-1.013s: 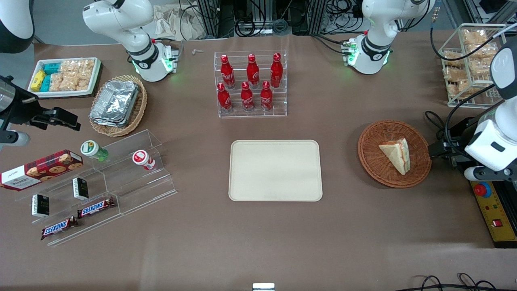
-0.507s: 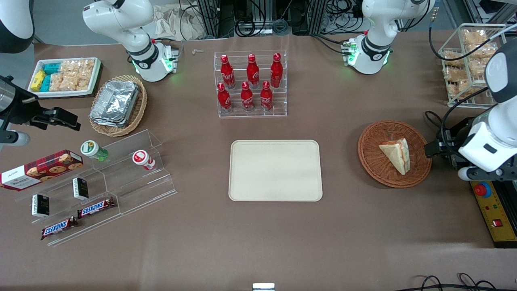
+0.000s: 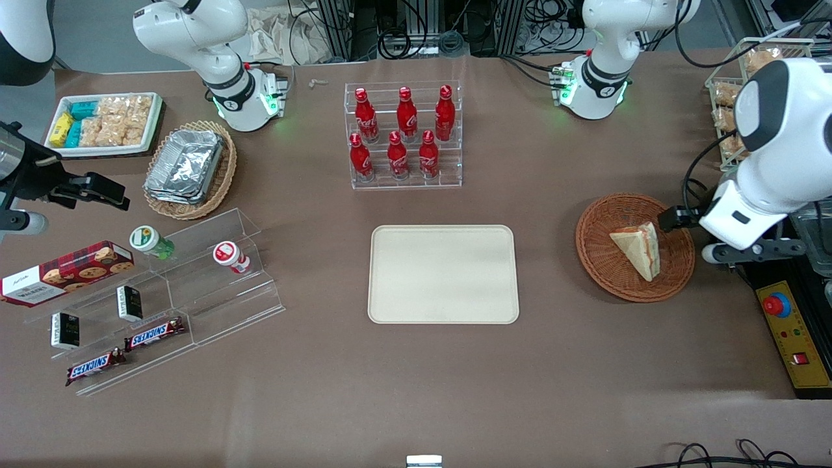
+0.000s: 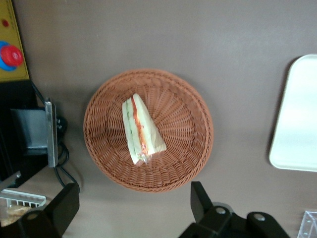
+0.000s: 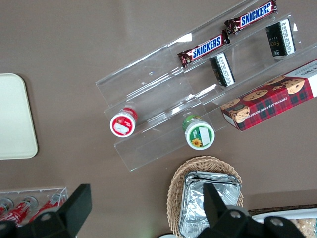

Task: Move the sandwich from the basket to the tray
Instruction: 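Move the left gripper over the wrapped sandwich in the wicker basket, then lower the left gripper and grasp the sandwich by its wrapper edge, then lift the sandwich and carry it with the left gripper over the tray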

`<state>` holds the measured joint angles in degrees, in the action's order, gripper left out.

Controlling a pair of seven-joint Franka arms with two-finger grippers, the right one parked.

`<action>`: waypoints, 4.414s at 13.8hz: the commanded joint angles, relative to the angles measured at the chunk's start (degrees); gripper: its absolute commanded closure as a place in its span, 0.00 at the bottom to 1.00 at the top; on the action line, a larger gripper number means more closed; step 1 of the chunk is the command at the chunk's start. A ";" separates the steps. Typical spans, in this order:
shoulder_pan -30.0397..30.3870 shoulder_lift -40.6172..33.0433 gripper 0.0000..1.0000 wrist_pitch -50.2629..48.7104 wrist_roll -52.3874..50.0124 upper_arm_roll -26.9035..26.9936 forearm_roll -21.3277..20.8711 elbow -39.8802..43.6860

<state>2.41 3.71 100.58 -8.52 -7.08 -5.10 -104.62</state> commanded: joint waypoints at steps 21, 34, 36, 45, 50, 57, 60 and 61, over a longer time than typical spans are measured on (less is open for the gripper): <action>0.31 1.82 0.00 29.06 -9.76 5.24 -0.35 -27.30; -0.56 7.01 0.41 32.40 -16.88 4.98 -0.26 -26.77; -0.65 7.28 0.57 32.40 -17.76 4.80 -0.44 -26.60; -2.24 6.58 0.83 15.37 -17.85 4.45 -0.18 -12.73; -2.32 6.84 0.91 1.14 -17.15 2.78 0.00 1.32; -4.16 9.73 0.92 -6.18 -17.32 0.32 0.62 12.42; -5.75 11.93 0.89 -7.23 -17.24 -1.96 1.14 14.35; -6.10 12.80 0.86 -7.50 -16.71 -3.27 0.97 14.97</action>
<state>-2.75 13.68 95.74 -25.43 -8.69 -4.57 -93.71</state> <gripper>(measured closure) 0.850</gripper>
